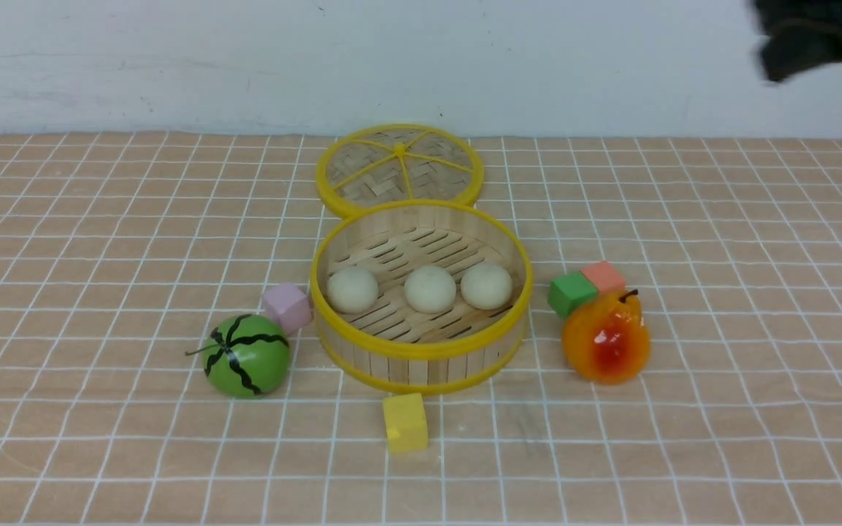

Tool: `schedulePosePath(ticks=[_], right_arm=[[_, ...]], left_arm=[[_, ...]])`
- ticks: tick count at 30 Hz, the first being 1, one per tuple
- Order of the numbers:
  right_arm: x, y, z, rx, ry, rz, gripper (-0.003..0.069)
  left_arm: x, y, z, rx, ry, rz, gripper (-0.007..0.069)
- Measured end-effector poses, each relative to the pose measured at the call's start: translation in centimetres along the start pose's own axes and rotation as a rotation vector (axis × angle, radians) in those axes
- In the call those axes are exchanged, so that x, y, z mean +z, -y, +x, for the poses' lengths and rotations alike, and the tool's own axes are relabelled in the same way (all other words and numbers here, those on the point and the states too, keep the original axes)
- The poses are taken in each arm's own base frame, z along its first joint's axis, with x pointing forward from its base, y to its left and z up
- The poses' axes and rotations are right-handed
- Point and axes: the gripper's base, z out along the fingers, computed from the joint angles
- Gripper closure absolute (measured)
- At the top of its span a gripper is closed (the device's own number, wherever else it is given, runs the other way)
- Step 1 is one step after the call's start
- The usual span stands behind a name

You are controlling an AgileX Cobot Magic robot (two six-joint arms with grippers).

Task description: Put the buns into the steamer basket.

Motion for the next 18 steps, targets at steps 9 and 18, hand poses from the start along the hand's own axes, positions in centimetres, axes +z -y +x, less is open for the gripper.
schedulePosePath(ticks=[9, 18], right_arm=[[-6.7, -0.1, 12.9, 0.077, 0.305, 0.111, 0.0679], [-10.5, -2.4, 23.4, 0.075, 0.504, 0.090, 0.0679]], left_arm=[[0.0, 0.0, 0.0, 0.000, 0.000, 0.000, 0.0386], [0.0, 0.0, 0.0, 0.000, 0.000, 0.000, 0.0386]])
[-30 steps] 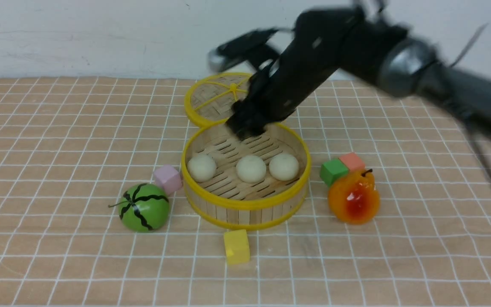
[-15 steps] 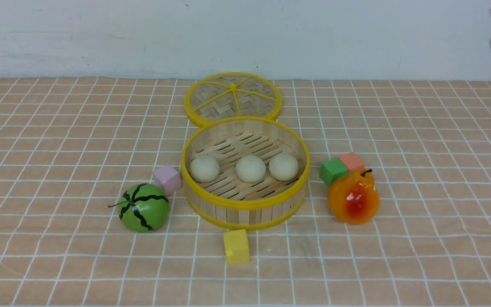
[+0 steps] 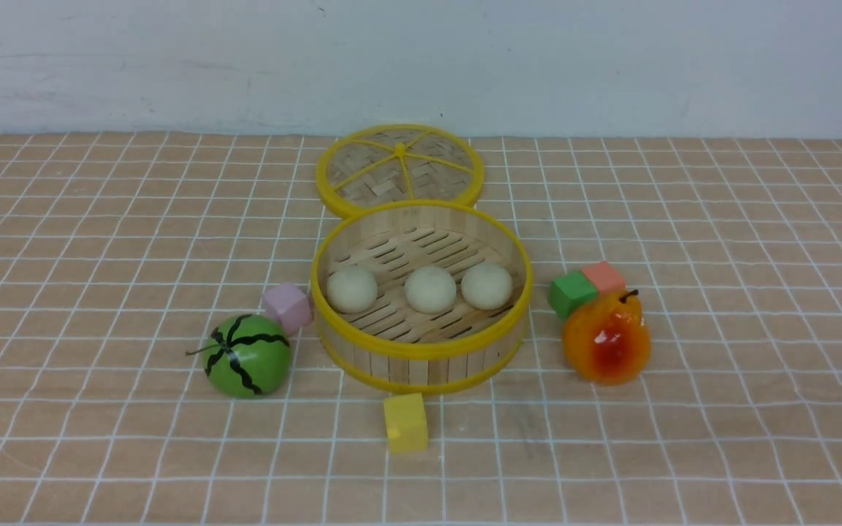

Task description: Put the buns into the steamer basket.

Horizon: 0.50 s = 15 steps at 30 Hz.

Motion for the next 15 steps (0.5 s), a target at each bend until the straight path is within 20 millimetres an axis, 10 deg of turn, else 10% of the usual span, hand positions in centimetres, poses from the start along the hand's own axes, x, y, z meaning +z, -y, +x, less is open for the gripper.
schedulePosePath(ticks=[15], right_arm=[[-0.2, -0.2, 1.2, 0.049, -0.078, -0.019, 0.0678]], left_arm=[[0.0, 0.0, 0.0, 0.000, 0.000, 0.000, 0.0386]])
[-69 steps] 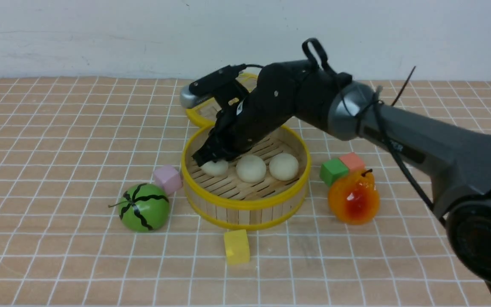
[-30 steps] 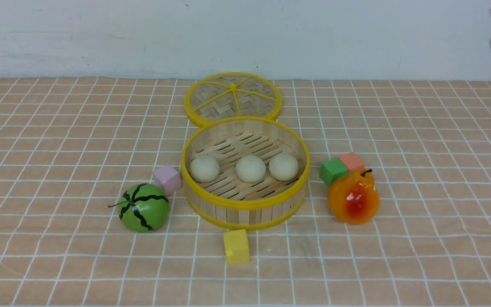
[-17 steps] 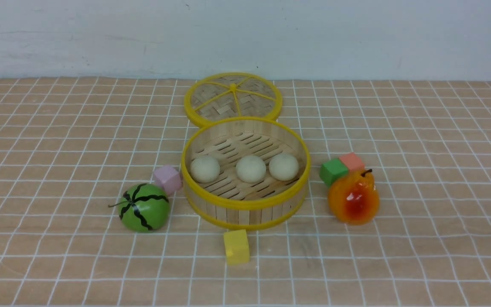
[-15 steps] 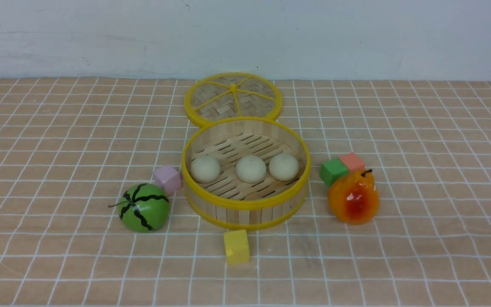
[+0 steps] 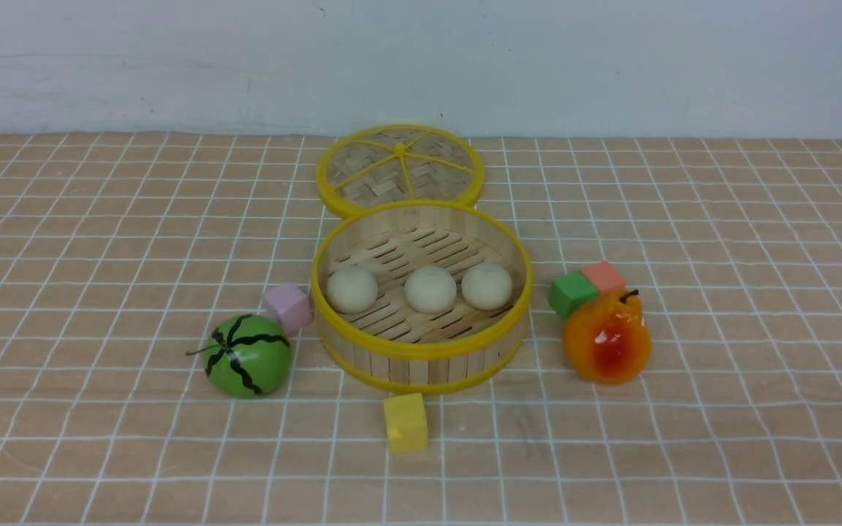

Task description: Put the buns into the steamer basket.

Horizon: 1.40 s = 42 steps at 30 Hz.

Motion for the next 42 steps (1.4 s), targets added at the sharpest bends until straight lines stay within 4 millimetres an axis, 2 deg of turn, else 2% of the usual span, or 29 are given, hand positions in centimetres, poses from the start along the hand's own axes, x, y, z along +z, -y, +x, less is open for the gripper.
schedulePosePath(ticks=[15, 20, 26, 33, 34, 35, 37, 38, 42], right_arm=[[0.0, 0.3, 0.3, -0.038, -0.036, 0.034, 0.0669], [0.9, 1.0, 1.6, -0.068, -0.068, 0.077, 0.0669], [1.8, 1.9, 4.7, -0.065, -0.051, 0.125, 0.0669], [2.9, 2.9, 10.5, -0.092, 0.046, 0.148, 0.0668], [3.3, 3.1, 11.7, -0.092, 0.040, 0.150, 0.0666], [3.3, 3.1, 11.9, -0.092, 0.036, 0.150, 0.0666], [4.4, 3.6, 14.5, -0.094, -0.015, 0.157, 0.0664], [4.7, 3.7, 15.2, -0.092, -0.032, 0.158, 0.0662], [4.8, 3.7, 15.1, -0.097, 0.004, 0.160, 0.0660]], left_arm=[[0.0, 0.0, 0.0, 0.000, 0.000, 0.000, 0.0386], [0.0, 0.0, 0.0, 0.000, 0.000, 0.000, 0.0386], [0.0, 0.0, 0.0, 0.000, 0.000, 0.000, 0.0386], [0.0, 0.0, 0.0, 0.000, 0.000, 0.000, 0.0386], [0.0, 0.0, 0.0, 0.000, 0.000, 0.000, 0.0386], [0.0, 0.0, 0.0, 0.000, 0.000, 0.000, 0.0386], [0.0, 0.0, 0.0, 0.000, 0.001, 0.000, 0.0386], [0.0, 0.0, 0.0, 0.000, -0.001, 0.000, 0.0386], [0.0, 0.0, 0.0, 0.000, 0.000, 0.000, 0.0386]])
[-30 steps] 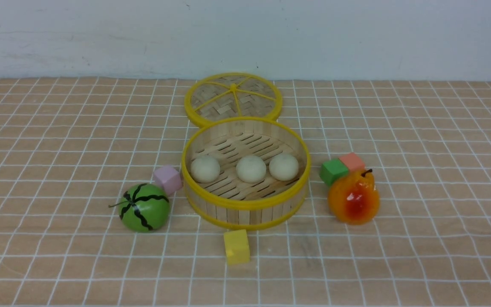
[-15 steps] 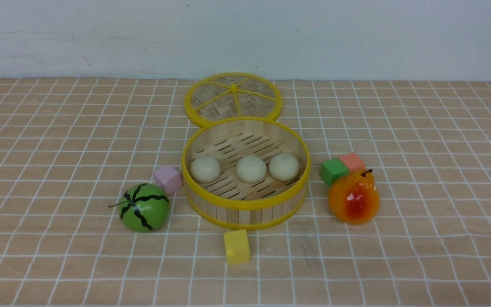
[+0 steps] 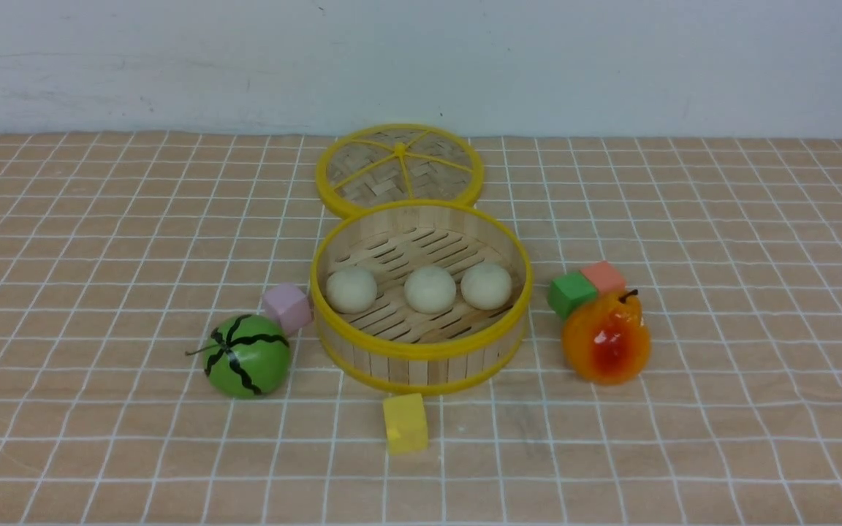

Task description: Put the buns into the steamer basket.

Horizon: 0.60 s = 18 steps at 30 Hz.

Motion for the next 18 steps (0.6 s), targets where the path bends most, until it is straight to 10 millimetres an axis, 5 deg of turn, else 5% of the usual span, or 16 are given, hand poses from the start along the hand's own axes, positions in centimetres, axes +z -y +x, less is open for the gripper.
schedulePosePath(ticks=[18], right_arm=[[0.03, 0.00, 0.01, 0.001, 0.007, 0.000, 0.0644]], left_arm=[[0.00, 0.00, 0.00, 0.000, 0.000, 0.000, 0.0386]])
